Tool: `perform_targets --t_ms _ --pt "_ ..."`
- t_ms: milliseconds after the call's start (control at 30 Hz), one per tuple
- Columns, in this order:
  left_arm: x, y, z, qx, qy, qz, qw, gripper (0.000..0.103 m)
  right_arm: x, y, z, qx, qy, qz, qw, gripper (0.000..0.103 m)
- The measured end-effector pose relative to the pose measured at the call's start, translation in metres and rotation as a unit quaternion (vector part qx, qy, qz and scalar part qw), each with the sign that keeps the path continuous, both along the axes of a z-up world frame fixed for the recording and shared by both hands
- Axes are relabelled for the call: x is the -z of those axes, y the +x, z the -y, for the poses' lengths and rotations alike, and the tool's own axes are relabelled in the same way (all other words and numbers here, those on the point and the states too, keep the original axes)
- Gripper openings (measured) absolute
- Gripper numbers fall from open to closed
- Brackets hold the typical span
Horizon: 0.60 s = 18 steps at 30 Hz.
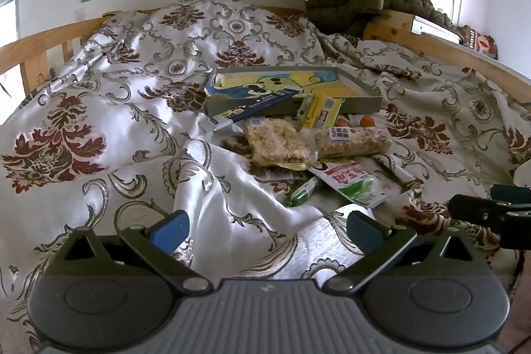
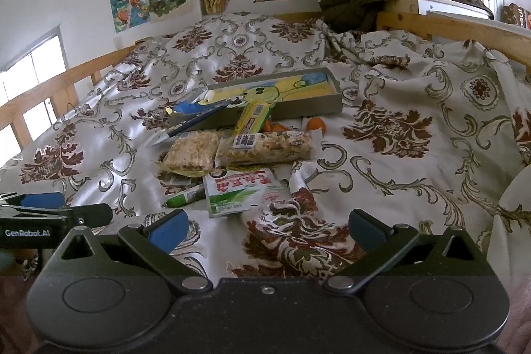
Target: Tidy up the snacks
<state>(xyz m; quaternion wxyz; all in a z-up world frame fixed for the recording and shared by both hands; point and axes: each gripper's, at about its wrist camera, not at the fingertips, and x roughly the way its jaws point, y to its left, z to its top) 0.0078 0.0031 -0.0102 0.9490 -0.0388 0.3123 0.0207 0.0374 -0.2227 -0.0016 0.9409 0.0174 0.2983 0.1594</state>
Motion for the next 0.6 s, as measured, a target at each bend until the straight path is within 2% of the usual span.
perform_targets --t_ms 300,400,533,600 --pt "0.006 0.014 -0.004 -0.027 -0.015 -0.025 0.9992 0.103 -0.006 0.009 0.009 0.003 0.018 -0.010 1.000 0.103" --pt "0.005 0.023 -0.004 -0.033 -0.011 -0.032 0.9989 0.103 -0.005 0.017 0.009 -0.008 0.025 -0.027 0.999 0.102" --pt "0.001 0.042 -0.003 -0.017 -0.023 -0.054 0.9981 0.103 -0.004 0.029 0.006 -0.046 0.029 -0.045 0.998 0.102" --pt "0.001 0.051 0.000 -0.002 -0.016 -0.062 0.9980 0.103 -0.005 0.038 0.005 -0.061 0.022 -0.047 0.997 0.102"
